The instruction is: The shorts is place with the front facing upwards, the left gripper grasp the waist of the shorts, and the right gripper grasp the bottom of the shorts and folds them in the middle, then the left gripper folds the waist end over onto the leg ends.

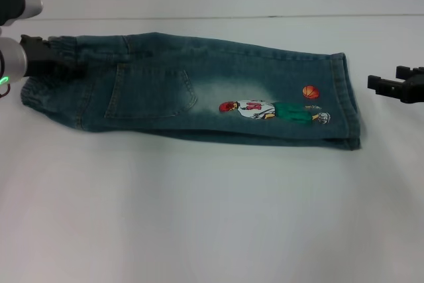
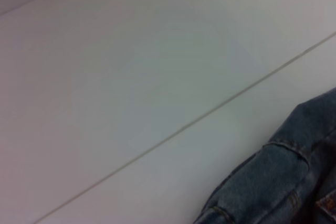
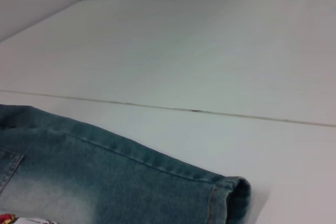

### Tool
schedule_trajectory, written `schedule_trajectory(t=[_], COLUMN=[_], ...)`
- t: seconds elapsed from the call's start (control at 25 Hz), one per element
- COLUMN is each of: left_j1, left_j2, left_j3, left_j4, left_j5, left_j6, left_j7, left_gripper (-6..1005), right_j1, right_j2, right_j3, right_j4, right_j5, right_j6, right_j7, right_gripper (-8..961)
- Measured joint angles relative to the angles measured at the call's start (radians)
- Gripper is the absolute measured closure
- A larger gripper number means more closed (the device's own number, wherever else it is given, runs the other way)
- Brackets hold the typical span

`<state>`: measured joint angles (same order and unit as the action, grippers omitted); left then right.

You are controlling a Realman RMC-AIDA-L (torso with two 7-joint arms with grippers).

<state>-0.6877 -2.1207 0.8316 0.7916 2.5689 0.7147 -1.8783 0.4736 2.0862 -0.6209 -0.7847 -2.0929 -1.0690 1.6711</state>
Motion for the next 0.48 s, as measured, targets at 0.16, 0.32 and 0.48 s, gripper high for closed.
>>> schedule_trajectory(t=[0.16,0.32,0.48], left_j1=[-0.014,-0.019,-0.021], left_j2=[0.010,0.012,0.015], left_j3=[0.002,0.002,-0.008], left_j4=[-0.027,-0.038,-0.042], left_j5=[0.010,0.021,0.025], left_j6=[0.003,0.002,-0.010], left_j7=[-0.004,-0.004,-0.004], left_gripper=[297,297,298], right_j1=[0.005,0.008,0.008], right_j2=[0.000,0.000,0.001], right_j3=[-0.005,-0.010,-0.010], right_j4=[0.004,0.005,0.005], right_j5=[0.001,0.001,0.001], right_j6=[0.000,0.000,0.000], right_j7=[-0.007,-0.007,-0.007], right_gripper=[162,162,163])
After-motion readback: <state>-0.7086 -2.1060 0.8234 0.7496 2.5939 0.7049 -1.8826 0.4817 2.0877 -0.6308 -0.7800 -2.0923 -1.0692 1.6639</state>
